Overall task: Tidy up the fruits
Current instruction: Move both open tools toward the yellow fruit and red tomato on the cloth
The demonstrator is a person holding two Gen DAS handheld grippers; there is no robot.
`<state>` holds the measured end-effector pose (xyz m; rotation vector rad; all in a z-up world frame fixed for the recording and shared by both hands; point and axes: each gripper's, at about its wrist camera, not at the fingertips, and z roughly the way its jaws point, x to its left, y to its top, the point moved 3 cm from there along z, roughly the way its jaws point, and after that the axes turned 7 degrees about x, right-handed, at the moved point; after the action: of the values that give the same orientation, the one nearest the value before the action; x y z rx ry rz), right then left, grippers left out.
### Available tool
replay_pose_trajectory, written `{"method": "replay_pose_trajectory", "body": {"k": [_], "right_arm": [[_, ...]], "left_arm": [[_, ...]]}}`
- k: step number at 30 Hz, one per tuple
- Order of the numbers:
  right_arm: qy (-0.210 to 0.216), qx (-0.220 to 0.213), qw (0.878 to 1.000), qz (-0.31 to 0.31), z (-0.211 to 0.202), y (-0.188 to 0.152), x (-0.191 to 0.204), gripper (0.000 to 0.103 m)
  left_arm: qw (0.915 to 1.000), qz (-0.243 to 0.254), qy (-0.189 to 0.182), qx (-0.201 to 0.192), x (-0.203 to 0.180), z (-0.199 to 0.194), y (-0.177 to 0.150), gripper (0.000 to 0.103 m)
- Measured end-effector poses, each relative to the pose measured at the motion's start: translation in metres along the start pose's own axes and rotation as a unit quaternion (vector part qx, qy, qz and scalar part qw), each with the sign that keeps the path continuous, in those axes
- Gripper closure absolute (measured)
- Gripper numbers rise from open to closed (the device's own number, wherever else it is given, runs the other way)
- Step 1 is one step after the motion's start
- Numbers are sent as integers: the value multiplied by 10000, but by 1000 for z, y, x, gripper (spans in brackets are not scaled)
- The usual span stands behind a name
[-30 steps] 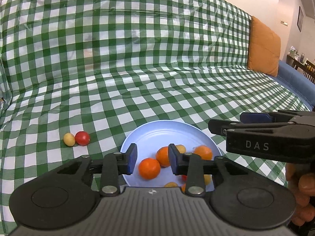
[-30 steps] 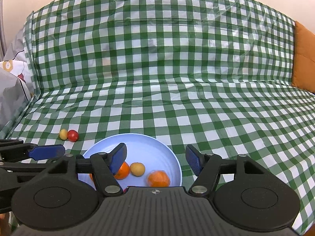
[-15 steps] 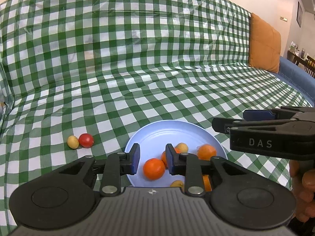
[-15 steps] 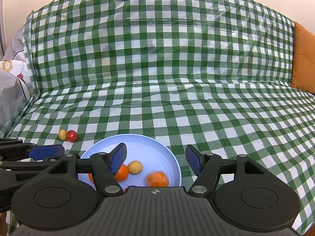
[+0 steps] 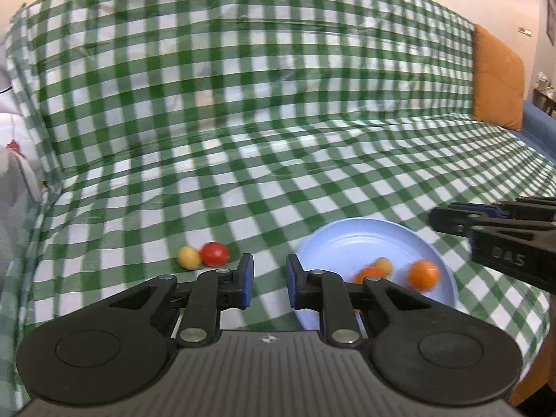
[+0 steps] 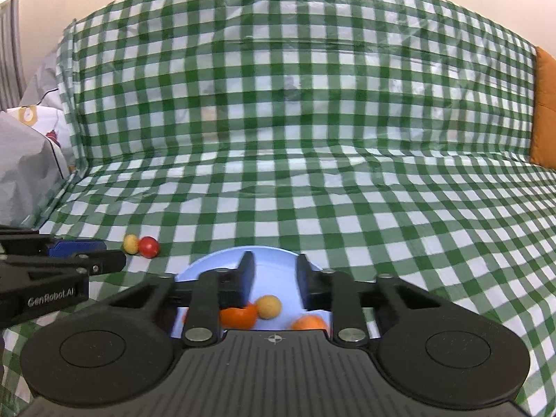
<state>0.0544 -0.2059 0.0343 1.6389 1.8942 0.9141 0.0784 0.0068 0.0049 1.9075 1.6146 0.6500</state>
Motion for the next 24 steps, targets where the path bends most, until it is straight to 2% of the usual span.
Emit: {"method": "replay_pose_trajectory", "body": {"k": [4,8,10,12,16,22,24], "right_arm": [[134,-17,9999,43,1,4,10,83],[319,7,9994,98,6,8,26,83],[439,24,9990,109,8,9,35,83],[591,37,9982,128,12,10,47,83],[862,179,9960,150,23,6,67,82],[1043,477,9933,170,53,2,97,81],[1179,424,9917,301,63,5,104,80]], "left_arm": [[9994,-182,270,83,30,4,4,83],[9941,-945,432,310,80,10,8,83],[9880,-1391,458,489,103,15,7,83],[9784,-1861,472,765,125,23,2,83],[9595,-2569,264,1124,153,36,-7,83],[9553,-2729,209,1114,162,41,-1,83],[9531,-2813,174,1102,160,42,-4,83]]}}
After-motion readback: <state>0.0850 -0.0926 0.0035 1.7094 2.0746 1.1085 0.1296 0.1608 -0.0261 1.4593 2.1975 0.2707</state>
